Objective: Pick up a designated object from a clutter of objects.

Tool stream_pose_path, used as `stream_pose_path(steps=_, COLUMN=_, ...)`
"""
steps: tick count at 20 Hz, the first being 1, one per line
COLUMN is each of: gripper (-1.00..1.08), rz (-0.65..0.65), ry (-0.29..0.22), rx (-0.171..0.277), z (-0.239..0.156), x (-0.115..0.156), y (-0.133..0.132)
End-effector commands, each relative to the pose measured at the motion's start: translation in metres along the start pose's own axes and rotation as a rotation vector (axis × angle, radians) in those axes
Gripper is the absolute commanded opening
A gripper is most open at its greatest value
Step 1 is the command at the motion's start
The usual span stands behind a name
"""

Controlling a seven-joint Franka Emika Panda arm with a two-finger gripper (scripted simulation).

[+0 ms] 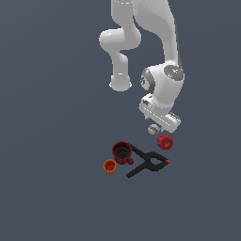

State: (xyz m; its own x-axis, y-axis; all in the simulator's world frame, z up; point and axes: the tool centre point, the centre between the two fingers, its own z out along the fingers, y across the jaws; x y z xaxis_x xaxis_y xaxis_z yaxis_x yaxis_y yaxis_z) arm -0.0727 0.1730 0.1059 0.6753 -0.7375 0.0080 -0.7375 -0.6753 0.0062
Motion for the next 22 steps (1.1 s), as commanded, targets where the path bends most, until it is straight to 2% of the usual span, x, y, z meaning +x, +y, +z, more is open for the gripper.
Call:
stream_pose_path(steps=1, gripper=1.00, rz=0.032, ry=-0.002, rx=0.002, z=0.006, x=-0.008, y=0.000)
stream_pose_path(steps=10, gripper=1.00, rz=0.090, ry=-0.008, rx=0.006, z=0.018, x=-0.023, y=0.001)
stream_pose_path(steps=17, gripper=1.00, rz=0.091, ry=-0.008, rx=0.005, z=0.021, x=-0.023, y=0.001)
stream_pose_path(steps=22, gripper=1.00, rz=0.092, ry=-0.008, rx=0.005, z=0.037, x=-0.024, y=0.001)
